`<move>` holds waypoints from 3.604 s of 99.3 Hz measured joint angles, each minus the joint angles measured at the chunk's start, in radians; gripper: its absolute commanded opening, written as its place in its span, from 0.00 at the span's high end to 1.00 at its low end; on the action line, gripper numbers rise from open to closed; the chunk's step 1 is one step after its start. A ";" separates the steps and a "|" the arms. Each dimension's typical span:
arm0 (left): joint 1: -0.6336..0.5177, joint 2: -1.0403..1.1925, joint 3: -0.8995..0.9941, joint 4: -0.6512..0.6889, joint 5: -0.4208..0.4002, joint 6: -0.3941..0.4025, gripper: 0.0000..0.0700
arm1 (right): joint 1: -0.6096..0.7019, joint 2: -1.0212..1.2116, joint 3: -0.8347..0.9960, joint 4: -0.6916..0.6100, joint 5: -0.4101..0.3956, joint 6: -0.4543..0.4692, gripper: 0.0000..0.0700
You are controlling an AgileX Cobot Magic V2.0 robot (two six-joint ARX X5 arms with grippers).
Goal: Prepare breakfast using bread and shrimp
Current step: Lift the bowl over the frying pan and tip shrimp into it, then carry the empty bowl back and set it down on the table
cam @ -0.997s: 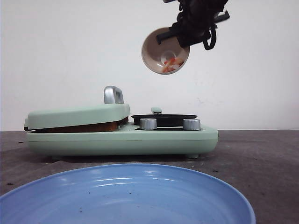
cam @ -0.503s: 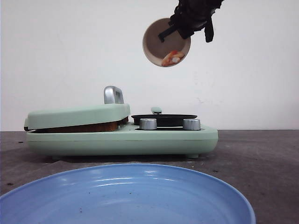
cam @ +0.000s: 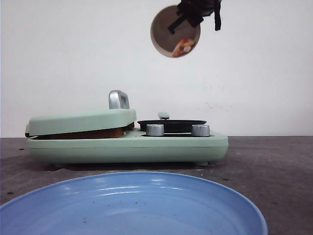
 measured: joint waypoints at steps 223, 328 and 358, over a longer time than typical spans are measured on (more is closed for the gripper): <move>-0.014 0.002 0.000 0.026 0.000 0.018 1.00 | -0.636 -0.100 -0.267 -1.092 -0.516 0.978 0.75; -0.014 -0.014 -0.202 0.268 -0.135 -0.110 1.00 | -0.470 -1.017 -0.776 -0.624 -0.497 0.809 0.99; -0.014 -0.008 -0.320 0.325 -0.150 -0.138 1.00 | -0.444 -1.232 -0.879 -0.615 -0.388 0.801 0.99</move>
